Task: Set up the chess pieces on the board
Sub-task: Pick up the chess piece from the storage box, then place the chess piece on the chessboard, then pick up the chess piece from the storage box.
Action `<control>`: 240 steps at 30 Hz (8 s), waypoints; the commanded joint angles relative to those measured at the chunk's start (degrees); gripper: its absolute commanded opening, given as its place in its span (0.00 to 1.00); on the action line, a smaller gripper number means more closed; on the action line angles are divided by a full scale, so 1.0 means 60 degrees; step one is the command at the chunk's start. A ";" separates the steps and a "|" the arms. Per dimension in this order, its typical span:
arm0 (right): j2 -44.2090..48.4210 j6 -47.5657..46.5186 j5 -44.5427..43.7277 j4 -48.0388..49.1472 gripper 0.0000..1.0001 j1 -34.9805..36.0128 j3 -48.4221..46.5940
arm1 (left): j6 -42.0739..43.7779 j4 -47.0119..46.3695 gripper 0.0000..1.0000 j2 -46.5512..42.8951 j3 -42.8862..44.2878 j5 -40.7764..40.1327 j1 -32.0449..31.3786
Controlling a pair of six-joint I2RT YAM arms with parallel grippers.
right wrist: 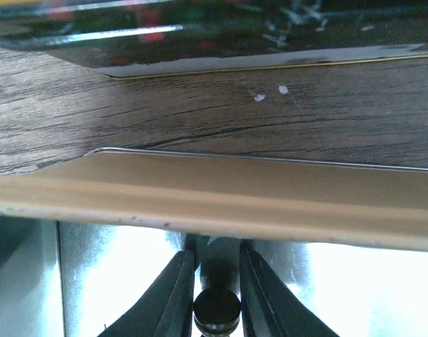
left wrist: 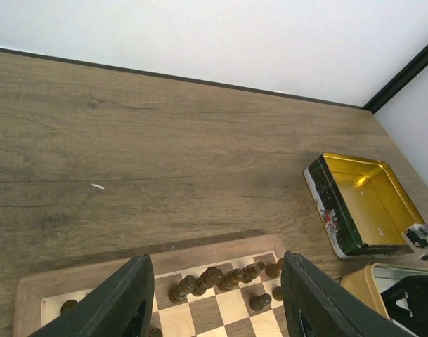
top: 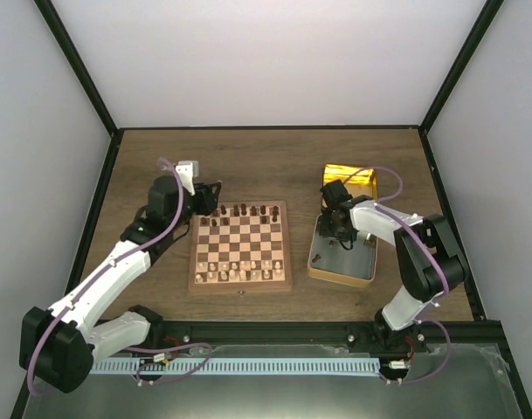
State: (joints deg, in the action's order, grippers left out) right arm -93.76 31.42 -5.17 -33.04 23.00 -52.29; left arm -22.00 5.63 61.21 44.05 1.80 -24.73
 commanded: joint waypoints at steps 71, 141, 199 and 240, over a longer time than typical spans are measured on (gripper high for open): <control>0.2306 0.9109 0.5576 0.7251 0.18 0.1483 0.2022 | -0.0640 -0.6135 0.44 0.3408 -0.1772 -0.0241 -0.4168; 0.3606 0.5266 0.1340 0.4160 0.62 0.1551 0.1677 | 0.2158 0.6384 0.09 0.7518 0.5153 -0.0140 -0.0940; 0.1922 0.4106 -0.3743 0.0956 0.35 -0.1117 0.2029 | 0.1015 0.2483 0.48 0.2050 0.2653 -0.1311 -0.0785; 0.1931 0.1397 -0.2325 0.1468 0.56 -0.1212 0.1781 | 0.1061 0.2432 0.47 0.2126 0.2432 -0.1169 -0.0785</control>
State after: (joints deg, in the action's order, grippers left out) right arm -81.21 40.91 -17.19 -24.69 16.29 -39.05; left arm -15.84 21.58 73.91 59.13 -5.74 -29.61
